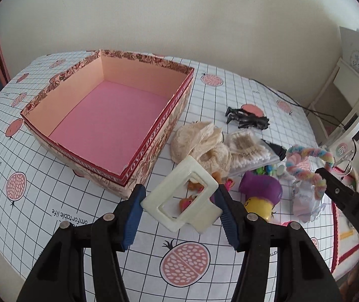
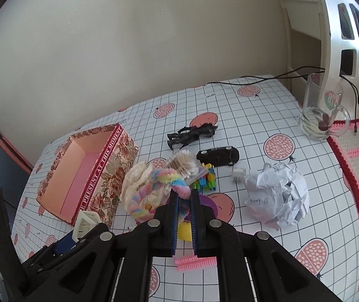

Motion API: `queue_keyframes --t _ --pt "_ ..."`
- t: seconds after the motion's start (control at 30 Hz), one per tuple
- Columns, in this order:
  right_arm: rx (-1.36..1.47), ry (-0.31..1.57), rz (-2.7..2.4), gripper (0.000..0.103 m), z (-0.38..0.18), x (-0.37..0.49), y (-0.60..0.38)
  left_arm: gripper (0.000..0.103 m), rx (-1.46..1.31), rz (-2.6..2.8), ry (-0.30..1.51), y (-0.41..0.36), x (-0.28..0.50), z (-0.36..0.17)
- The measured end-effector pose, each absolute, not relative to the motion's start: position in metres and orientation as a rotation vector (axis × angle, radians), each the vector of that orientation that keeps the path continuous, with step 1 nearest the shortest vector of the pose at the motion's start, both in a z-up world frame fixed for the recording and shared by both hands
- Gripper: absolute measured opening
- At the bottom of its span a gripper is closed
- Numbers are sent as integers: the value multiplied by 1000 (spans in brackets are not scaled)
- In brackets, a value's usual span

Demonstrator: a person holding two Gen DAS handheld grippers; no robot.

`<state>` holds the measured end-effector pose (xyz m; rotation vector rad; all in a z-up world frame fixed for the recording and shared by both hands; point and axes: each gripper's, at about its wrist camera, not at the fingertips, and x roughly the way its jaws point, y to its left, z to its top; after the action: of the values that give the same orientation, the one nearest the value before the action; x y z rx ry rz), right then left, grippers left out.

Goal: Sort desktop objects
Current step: 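Lift and carry the white clip with the left tool while the right carries the hair tie over the box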

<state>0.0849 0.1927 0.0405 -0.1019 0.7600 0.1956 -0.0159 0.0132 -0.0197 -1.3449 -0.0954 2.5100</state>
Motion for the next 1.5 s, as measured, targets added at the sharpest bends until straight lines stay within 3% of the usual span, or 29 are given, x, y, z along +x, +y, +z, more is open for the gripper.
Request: queue_keyframes --t 0.73,1.5 --pt "-12 481 346 9 163 72 242 58 -1022 2582 -411 2 -46 94" --pt "2 614 388 9 105 138 297 58 -1150 2682 -634 -57 -123 59"
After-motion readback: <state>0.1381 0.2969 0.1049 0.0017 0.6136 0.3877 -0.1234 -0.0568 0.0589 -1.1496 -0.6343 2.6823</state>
